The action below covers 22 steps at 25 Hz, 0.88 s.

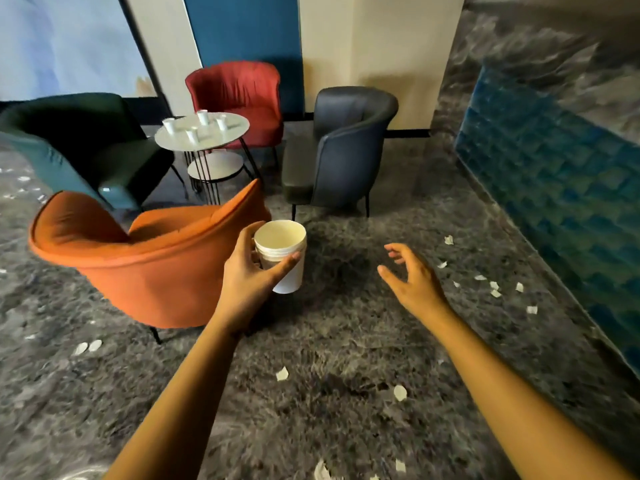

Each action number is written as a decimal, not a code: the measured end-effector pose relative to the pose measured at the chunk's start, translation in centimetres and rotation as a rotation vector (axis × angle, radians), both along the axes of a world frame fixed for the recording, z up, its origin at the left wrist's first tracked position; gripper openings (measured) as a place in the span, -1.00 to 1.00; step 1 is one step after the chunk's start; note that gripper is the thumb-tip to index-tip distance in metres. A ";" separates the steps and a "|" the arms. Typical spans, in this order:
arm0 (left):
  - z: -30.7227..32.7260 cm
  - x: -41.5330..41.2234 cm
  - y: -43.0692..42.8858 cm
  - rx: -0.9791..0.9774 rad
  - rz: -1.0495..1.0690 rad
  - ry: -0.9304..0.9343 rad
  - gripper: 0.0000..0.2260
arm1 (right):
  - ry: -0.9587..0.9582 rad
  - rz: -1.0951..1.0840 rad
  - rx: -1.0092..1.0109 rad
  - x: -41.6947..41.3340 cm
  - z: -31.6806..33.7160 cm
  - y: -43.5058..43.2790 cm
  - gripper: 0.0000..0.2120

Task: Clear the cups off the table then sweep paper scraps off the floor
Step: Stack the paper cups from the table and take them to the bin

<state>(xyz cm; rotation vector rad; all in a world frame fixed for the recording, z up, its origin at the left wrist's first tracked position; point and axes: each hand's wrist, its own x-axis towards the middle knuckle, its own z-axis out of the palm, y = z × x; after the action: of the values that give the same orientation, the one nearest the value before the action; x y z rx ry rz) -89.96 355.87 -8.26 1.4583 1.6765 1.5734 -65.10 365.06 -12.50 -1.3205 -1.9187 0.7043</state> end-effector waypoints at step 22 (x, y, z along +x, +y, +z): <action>-1.1 -26.9 65.3 -0.036 0.582 -0.084 -0.48 | 0.020 0.557 0.019 -34.8 0.5 76.1 -0.66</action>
<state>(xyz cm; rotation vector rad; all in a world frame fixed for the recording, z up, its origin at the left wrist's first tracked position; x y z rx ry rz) -116.84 421.19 -9.36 0.9069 2.1891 1.8388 -99.91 441.20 -11.98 -0.7541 -2.2904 0.9545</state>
